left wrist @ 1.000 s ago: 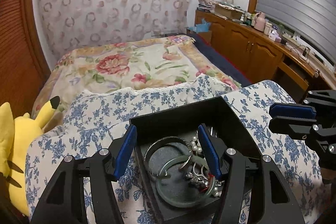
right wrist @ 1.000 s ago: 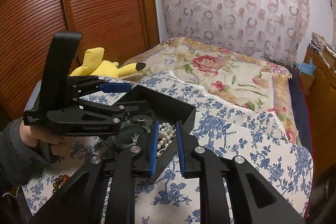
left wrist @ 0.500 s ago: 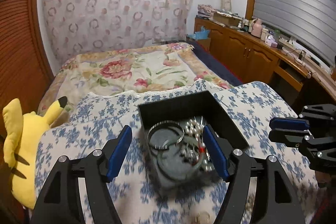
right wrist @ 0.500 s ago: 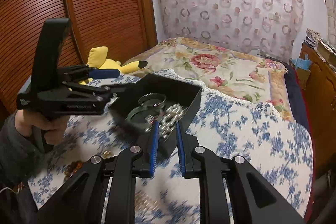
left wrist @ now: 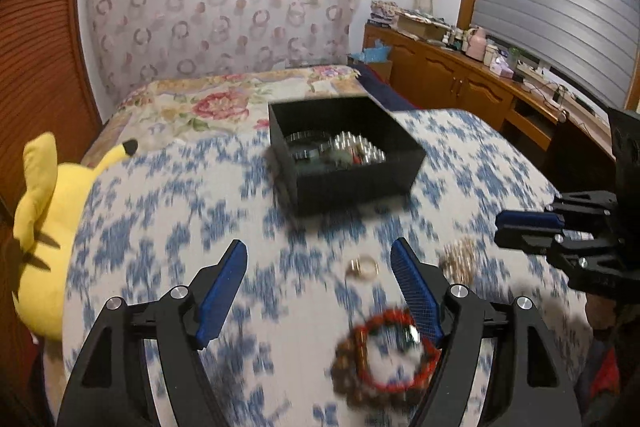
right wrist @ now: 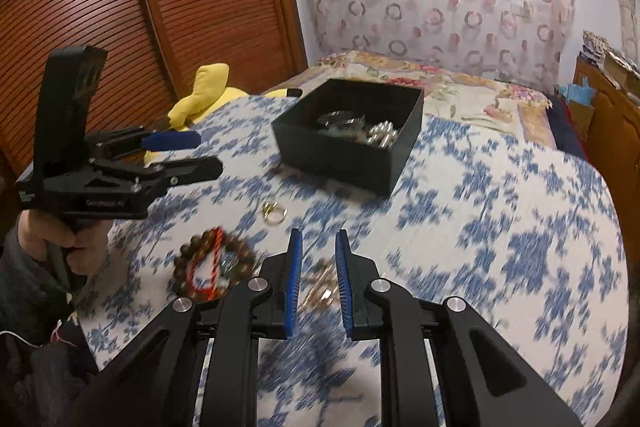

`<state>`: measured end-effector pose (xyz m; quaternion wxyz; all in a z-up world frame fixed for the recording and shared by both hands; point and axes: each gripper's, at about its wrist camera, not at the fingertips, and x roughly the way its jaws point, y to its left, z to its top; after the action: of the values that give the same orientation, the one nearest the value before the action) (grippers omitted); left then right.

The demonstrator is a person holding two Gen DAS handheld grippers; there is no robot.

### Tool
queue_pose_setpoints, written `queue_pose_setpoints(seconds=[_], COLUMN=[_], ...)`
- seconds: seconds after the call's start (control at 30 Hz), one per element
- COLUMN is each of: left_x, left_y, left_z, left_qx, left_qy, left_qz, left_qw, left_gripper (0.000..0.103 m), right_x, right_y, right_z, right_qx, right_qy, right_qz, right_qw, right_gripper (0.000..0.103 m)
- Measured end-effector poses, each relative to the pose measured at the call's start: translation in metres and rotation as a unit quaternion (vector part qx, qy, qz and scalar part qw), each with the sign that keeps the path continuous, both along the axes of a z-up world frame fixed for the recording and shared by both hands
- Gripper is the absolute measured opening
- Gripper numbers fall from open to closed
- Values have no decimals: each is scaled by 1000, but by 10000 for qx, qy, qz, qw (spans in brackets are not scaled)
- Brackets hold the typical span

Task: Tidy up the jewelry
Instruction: 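Move both tools back to the remaining jewelry pile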

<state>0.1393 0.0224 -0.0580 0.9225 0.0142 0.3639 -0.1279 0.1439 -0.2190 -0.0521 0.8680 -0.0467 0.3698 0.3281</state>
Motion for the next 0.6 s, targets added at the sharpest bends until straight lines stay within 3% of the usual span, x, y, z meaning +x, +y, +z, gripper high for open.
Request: queue_pose_setpoints(seconds=[0.13,0.6], left_x=[-14,-16], left_y=[-1,-16], left_z=[-12,-40], left_qx=[-105,-52], left_qy=[141,564], left_qz=[-80,-287], left_qw=[9998,9980], left_gripper=[70,41], right_x=[-16,-51], right_y=[0,-15], right_z=[-11,-37], right_qx=[-95,-131], right_qy=[16,217], right_qz=[-69,-242], right_qw=[9999,9994], right_gripper=[19,26])
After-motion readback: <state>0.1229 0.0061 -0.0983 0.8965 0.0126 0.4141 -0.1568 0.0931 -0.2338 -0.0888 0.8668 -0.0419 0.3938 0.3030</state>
